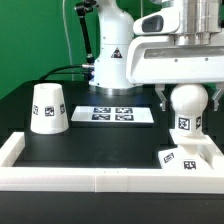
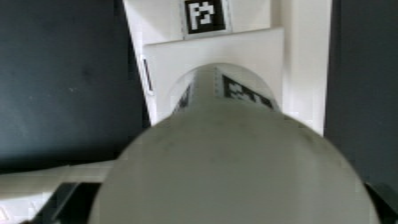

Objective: Assemble lamp

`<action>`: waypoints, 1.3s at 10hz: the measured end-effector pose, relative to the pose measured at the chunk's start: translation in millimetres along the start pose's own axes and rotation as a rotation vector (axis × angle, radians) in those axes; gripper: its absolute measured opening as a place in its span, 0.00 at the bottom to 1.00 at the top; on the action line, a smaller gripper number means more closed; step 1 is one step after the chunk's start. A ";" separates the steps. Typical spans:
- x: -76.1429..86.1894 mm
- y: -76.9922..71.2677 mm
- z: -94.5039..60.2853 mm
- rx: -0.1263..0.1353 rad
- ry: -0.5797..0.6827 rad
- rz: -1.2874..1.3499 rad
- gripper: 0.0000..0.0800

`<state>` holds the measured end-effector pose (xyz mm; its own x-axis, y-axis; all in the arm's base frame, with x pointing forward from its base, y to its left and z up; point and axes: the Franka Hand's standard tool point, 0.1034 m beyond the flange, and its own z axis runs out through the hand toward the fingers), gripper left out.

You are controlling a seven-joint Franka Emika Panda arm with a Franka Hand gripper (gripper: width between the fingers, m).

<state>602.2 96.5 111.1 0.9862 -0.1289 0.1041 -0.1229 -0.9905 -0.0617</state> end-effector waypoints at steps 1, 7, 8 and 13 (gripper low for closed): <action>-0.1 0.6 0.5 0.000 -0.001 0.087 0.72; -3.3 1.1 1.7 0.029 -0.043 0.761 0.72; -4.0 -1.0 1.9 0.031 -0.054 0.853 0.72; -4.7 -1.0 3.9 0.050 -0.096 1.206 0.72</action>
Offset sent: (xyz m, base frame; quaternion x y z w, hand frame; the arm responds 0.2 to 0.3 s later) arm -0.0007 0.0038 -0.0029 0.0095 -0.0347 0.3164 0.9479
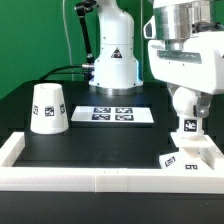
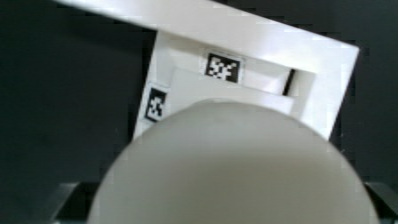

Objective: Assemble lamp

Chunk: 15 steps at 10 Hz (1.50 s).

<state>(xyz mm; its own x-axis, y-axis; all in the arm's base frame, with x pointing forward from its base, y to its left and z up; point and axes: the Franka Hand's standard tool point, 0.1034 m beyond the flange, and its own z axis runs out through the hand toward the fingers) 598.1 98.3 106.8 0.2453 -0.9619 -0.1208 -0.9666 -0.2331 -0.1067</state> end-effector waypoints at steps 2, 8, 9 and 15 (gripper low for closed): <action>-0.6 0.0 0.1 0.000 0.000 -0.074 0.84; -6.6 -1.2 -0.8 -0.003 0.005 -0.738 0.87; -6.5 -0.4 -0.3 -0.005 0.005 -0.830 0.87; -5.0 0.5 0.6 -0.024 0.025 -1.325 0.87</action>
Offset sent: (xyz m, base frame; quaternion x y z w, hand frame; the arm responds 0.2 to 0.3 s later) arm -0.0018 0.0047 0.0069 -0.0233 0.0210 -0.1267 0.9914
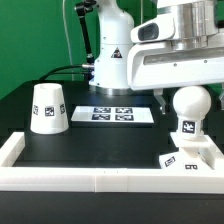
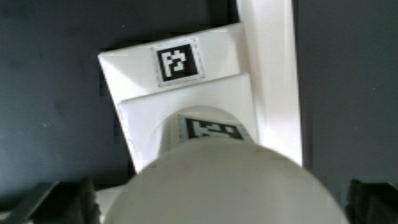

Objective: Assemble lamp

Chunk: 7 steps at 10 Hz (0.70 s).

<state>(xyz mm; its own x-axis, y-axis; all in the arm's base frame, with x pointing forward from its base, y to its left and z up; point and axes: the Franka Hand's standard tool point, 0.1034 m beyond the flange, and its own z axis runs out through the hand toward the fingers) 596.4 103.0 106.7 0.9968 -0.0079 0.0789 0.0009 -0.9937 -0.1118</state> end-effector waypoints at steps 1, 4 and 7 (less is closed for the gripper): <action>0.3 -1.5 0.1 -0.022 0.010 -0.102 0.87; 2.8 0.2 -0.9 -0.055 0.016 -0.461 0.87; 4.3 1.7 -2.7 -0.058 0.004 -0.648 0.87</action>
Offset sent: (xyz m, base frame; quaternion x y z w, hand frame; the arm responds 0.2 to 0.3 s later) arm 0.0031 0.0026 0.0072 -0.0115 -0.0008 -0.2673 0.9636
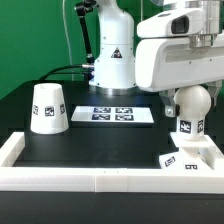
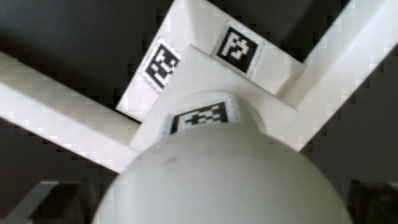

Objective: Assemble lamp

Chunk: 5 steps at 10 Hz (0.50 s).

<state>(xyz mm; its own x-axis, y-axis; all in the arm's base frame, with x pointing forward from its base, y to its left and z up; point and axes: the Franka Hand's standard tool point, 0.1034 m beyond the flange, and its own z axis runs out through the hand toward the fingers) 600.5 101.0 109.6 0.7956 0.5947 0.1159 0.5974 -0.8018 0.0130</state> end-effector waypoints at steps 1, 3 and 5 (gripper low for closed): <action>1.3 1.3 -1.9 -0.002 -0.006 -0.070 0.87; 5.2 2.1 -6.2 -0.005 -0.002 -0.097 0.87; 5.0 2.9 -6.3 -0.006 0.000 -0.092 0.87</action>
Offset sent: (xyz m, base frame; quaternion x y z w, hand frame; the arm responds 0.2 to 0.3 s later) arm 0.0016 0.0027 0.0132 0.0028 -0.0123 0.0010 0.9999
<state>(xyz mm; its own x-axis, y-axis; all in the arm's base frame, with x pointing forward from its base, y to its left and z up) 605.6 101.3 116.4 0.7371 0.6661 0.1138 0.6677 -0.7439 0.0292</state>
